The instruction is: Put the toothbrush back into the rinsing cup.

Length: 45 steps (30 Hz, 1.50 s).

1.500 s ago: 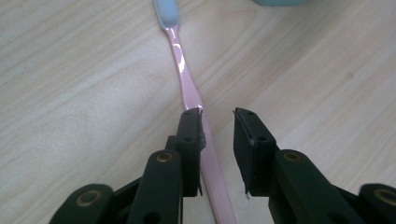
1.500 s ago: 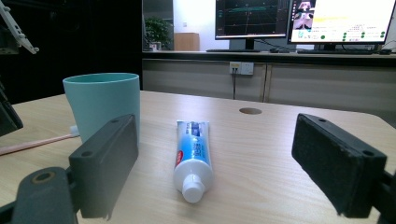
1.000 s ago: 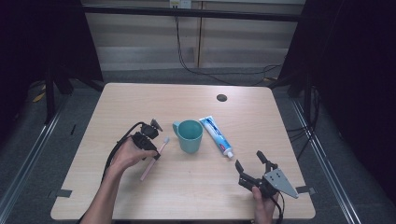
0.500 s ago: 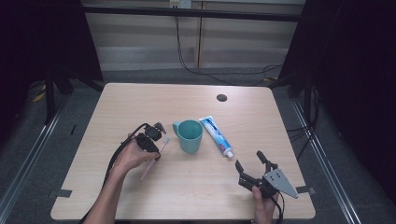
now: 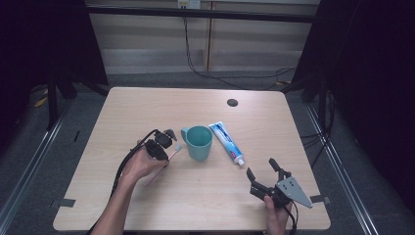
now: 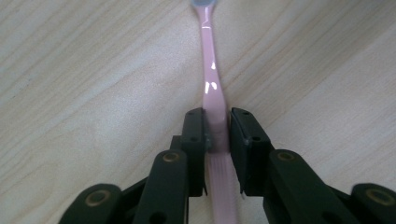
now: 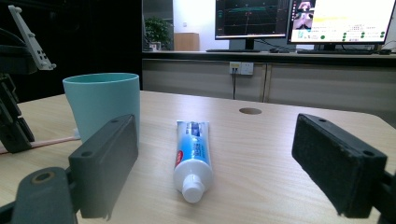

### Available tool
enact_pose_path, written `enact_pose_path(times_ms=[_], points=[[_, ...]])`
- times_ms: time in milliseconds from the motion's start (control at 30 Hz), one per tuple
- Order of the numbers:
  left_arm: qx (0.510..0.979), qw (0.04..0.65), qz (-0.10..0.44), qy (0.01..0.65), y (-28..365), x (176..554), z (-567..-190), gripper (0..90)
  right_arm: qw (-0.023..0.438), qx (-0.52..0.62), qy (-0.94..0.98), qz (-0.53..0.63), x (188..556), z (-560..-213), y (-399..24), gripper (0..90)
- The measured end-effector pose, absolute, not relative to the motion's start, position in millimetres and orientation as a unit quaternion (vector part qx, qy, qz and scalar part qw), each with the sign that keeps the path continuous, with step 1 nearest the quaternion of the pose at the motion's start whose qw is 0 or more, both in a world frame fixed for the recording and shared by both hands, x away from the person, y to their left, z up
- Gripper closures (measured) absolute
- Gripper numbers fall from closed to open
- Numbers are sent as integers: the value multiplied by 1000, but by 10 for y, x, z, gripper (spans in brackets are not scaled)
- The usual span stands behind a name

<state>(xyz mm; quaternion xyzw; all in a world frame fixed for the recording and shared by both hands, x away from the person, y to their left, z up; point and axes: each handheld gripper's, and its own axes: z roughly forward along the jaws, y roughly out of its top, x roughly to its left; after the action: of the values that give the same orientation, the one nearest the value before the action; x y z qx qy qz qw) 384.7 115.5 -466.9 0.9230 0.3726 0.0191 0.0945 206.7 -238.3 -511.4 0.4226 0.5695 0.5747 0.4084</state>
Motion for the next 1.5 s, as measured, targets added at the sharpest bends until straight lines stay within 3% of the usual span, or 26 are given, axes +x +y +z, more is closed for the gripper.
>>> enact_pose_path(times_ms=[667, 1500], points=[[918, 111, 7, 381, 1257, 3866, -4657, 788, 408, 423, 569, 575, 2068, -5114, -2383, 137], [895, 193, 27, 402, 1494, 3846, -4440, 788, 409, 424, 569, 574, 2068, -5114, -2382, 137]])
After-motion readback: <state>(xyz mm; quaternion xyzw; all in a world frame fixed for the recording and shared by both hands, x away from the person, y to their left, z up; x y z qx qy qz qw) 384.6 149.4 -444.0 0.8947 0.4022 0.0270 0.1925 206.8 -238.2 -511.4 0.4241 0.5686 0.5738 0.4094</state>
